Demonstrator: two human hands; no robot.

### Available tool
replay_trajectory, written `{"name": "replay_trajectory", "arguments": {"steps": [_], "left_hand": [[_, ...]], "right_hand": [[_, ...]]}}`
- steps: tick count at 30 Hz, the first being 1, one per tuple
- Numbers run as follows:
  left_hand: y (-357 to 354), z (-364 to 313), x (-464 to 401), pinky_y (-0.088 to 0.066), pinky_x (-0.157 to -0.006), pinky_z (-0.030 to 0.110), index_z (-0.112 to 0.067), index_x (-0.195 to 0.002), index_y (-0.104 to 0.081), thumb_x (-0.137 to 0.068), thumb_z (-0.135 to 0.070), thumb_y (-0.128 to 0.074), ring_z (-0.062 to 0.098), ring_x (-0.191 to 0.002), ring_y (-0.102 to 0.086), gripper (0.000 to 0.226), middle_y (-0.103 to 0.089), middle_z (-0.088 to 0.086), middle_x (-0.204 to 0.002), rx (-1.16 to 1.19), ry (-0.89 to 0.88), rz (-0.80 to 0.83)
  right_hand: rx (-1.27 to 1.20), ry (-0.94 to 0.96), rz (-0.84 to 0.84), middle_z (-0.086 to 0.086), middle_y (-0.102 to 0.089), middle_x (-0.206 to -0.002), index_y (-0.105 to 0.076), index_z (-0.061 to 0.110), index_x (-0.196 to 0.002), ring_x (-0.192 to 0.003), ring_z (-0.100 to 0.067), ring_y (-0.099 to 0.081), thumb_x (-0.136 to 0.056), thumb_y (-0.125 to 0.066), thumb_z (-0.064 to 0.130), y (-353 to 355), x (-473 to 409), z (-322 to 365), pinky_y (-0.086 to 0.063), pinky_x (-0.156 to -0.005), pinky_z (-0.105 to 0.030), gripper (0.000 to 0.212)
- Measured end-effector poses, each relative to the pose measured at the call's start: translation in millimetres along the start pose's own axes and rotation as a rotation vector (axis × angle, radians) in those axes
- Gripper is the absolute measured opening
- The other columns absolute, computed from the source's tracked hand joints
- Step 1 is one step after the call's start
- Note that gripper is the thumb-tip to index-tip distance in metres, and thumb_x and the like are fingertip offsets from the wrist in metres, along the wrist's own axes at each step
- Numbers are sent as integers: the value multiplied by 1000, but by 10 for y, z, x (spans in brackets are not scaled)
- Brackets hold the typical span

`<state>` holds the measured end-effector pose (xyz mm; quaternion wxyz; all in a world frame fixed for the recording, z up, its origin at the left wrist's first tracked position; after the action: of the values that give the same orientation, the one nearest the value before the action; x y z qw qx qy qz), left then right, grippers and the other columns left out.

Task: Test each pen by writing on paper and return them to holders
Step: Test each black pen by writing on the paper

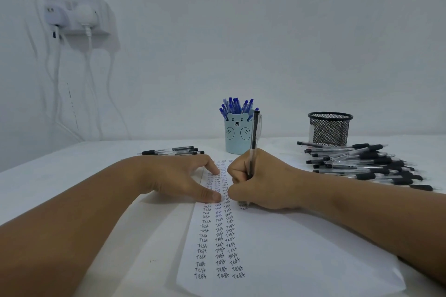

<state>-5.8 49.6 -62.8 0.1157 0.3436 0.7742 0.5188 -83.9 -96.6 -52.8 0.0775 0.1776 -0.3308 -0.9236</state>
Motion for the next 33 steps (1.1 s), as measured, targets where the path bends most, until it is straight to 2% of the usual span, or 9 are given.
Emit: {"name": "replay_trajectory", "arguments": {"steps": [4,6,8,11,14,16,19,23,33], "left_hand": [[-2,-59,25,-28,-110,28,-48,-130,-49,-68,-65,-80,7,-139,-35,71,-39,-19,-149,-1,8,4],[5,-66,28,-27,-111,27,-48,-130,-49,-71,-62,-80,6,-140,-34,68,-38,-19,-151,-2,8,-3],[16,-52,27,-26,-116,30,-50,-128,-50,-69,-67,-80,7,-141,-32,69,-36,-21,-153,-9,10,-5],[23,-33,18,-25,-116,30,-52,-127,-50,-64,-70,-79,7,-141,-33,72,-36,-23,-153,-9,7,-5],[17,-32,9,-26,-117,30,-50,-127,-50,-67,-68,-80,7,-141,-34,69,-37,-23,-151,-7,-1,-2],[14,-31,9,-25,-116,30,-50,-127,-50,-66,-68,-79,7,-142,-32,70,-36,-23,-152,-4,0,-3],[11,-38,19,-25,-111,27,-50,-128,-50,-63,-69,-77,6,-141,-32,72,-35,-23,-153,3,3,-5],[12,-49,20,-26,-109,26,-49,-128,-50,-69,-66,-79,6,-140,-33,68,-36,-23,-152,4,2,-5],[5,-41,24,-24,-116,29,-50,-126,-51,-59,-69,-78,7,-142,-31,75,-34,-22,-154,22,6,-1]], "right_hand": [[-232,-75,-127,-5,-42,-47,-44,15,-52,-40,-16,-37,-92,-67,15,92,-16,-66,-31,-41,-19,46],[-333,-102,-182,-7,-44,-50,-48,11,-51,-45,-19,-37,-99,-57,26,163,-34,-87,-32,-45,-22,52],[-321,-61,-229,-5,-39,-52,-43,9,-51,-51,-19,-35,-102,-52,23,230,-59,-57,-32,-49,-24,54],[-271,-31,-335,-5,-38,-55,-45,4,-72,-49,-18,-37,-101,-59,25,339,-85,-78,-33,-47,-23,38],[-199,5,-416,-6,-49,-54,-49,18,-103,-40,-15,-43,-94,-67,38,439,-69,-74,-36,-40,-20,29],[-185,12,-429,-6,-51,-52,-48,24,-114,-36,-13,-43,-98,-58,41,483,-63,-86,-35,-36,-19,25],[-124,33,-472,-10,-51,-60,-55,19,-104,-46,-17,-44,-105,-48,37,553,-99,-151,-38,-44,-24,19],[105,53,-518,-9,-60,-76,-67,11,-94,-58,-14,-44,-101,-58,26,601,-122,-214,-41,-62,-29,19],[27,25,-445,-6,-54,-72,-74,18,-92,-54,-9,-36,-102,-53,20,518,-88,-206,-31,-50,-21,24]]}}
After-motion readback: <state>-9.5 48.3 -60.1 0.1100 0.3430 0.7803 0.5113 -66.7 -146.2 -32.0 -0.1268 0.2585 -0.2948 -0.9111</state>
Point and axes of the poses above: each hand's wrist, its own x-axis away from the middle knuckle, its own y-axis out of the back of the hand, z = x × y, the point moved 6 cm from there along -x, towards the middle knuckle
